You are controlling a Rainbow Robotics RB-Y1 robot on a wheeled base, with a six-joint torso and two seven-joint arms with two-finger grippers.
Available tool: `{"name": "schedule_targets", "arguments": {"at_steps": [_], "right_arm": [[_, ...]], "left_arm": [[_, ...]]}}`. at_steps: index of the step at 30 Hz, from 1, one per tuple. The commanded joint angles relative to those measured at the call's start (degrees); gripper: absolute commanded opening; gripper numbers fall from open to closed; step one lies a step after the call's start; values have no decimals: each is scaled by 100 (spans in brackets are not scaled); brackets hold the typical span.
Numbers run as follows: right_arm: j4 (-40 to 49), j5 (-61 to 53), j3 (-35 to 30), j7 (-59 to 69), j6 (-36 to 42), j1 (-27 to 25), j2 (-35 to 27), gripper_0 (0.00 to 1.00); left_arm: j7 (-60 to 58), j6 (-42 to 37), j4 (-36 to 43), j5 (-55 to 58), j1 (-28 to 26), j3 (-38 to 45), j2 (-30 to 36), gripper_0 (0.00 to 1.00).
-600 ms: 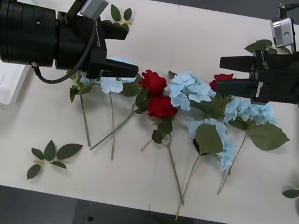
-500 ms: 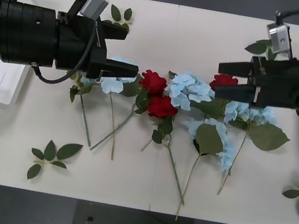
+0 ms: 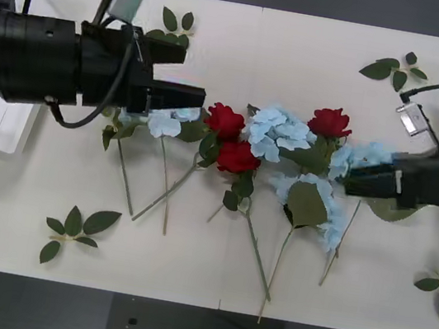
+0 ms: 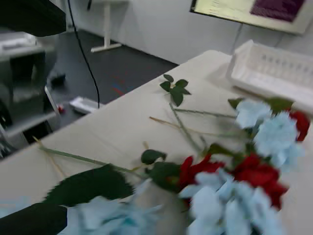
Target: Put the red flowers into the right box and the blue flowers into the left box
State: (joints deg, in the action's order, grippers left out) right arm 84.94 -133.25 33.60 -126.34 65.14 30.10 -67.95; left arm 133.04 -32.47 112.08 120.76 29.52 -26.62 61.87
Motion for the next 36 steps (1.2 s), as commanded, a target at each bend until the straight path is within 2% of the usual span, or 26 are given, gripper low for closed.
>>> {"name": "schedule_targets", "arguments": {"at_steps": [1, 5, 7, 10, 14, 21, 25, 30, 33, 36], "right_arm": [[-293, 660, -222, 1076, 473, 119, -377, 100], [-540, 1487, -398, 2377, 772, 119, -386, 100], [-584, 1794, -486, 2772, 790, 119, -377, 100], [-584, 2392, -574, 3467, 772, 127, -280, 100], [-504, 3174, -705, 4073, 597, 136, -17, 100], [-443, 4176, -714, 4706, 306, 145, 484, 100], [-452, 4607, -705, 4776, 183, 145, 704, 100], [-487, 5037, -705, 4864, 60, 145, 915, 100], [-584, 5292, -705, 4908, 8, 154, 1091, 100], [-689, 5486, -705, 4934, -28, 198, 1231, 100]], "left_arm": [[143, -164, -292, 1222, -69, 157, 1003, 100], [-41, -823, -1144, 2259, -333, 148, 1381, 100], [-366, -1210, -1496, 2426, -456, 148, 1407, 100], [-753, -1543, -1935, 2198, -500, 148, 1451, 100], [-1940, -1535, -2322, 1187, -421, 157, 1407, 100], [-3917, -1570, -2832, -1221, -8, 157, 739, 100], [-4893, -1763, -3183, -2126, 238, 148, 300, 100], [-5526, -2071, -3693, -2882, 678, 86, -149, 100], [-5912, -2088, -4071, -3225, 1099, -335, -307, 100], [-6317, -2071, -4590, -3295, 1723, -1091, -491, 100]]}}
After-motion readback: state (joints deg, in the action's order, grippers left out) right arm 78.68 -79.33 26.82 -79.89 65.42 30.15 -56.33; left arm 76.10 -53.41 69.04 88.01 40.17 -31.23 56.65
